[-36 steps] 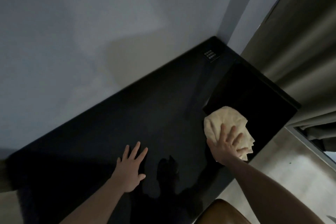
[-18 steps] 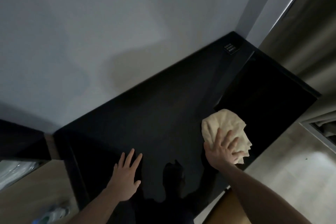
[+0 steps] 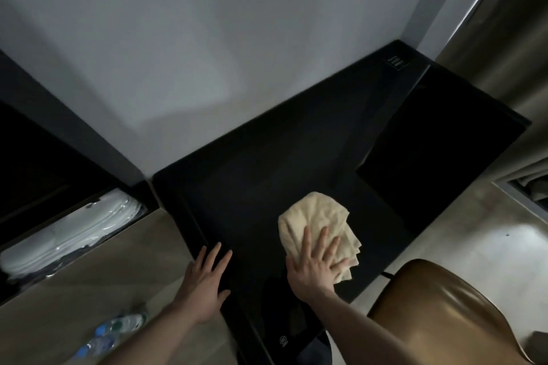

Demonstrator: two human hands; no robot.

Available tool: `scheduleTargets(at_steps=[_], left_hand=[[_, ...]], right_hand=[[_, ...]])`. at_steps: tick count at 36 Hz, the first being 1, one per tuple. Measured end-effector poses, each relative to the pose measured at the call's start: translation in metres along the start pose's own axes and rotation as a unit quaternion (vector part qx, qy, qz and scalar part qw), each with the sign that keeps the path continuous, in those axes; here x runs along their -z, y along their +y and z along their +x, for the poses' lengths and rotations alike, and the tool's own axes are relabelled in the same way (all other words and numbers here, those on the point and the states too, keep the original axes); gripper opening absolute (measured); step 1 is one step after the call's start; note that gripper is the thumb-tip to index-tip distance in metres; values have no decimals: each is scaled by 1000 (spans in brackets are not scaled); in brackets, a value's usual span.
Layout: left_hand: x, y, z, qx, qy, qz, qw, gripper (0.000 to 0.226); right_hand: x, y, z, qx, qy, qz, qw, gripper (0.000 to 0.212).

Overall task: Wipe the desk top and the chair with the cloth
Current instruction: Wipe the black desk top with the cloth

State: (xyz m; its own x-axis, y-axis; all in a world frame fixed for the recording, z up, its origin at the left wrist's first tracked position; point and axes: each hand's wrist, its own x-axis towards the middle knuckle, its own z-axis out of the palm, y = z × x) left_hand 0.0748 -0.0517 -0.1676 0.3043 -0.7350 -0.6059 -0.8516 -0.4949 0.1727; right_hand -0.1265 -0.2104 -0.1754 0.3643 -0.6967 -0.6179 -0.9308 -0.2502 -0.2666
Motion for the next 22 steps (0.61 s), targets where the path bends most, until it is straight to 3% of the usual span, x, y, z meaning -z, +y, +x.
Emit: scheduleTargets(at_steps=[7, 15, 20, 22], left_hand=[[-15, -32, -28, 26, 14, -3, 1000, 85], [-14, -47, -53, 57, 91, -88, 990, 82], [-14, -32, -57, 24, 138, -95, 986, 79], [-16, -19, -56, 1, 136, -103, 985, 77]], right_hand=[[-47, -40, -35, 31, -9, -3, 999, 81], [-81, -86, -73, 83, -76, -8, 994, 83], [-68, -78, -82, 143, -123, -8, 982, 83], [-50, -64, -86, 157, -104, 20, 982, 75]])
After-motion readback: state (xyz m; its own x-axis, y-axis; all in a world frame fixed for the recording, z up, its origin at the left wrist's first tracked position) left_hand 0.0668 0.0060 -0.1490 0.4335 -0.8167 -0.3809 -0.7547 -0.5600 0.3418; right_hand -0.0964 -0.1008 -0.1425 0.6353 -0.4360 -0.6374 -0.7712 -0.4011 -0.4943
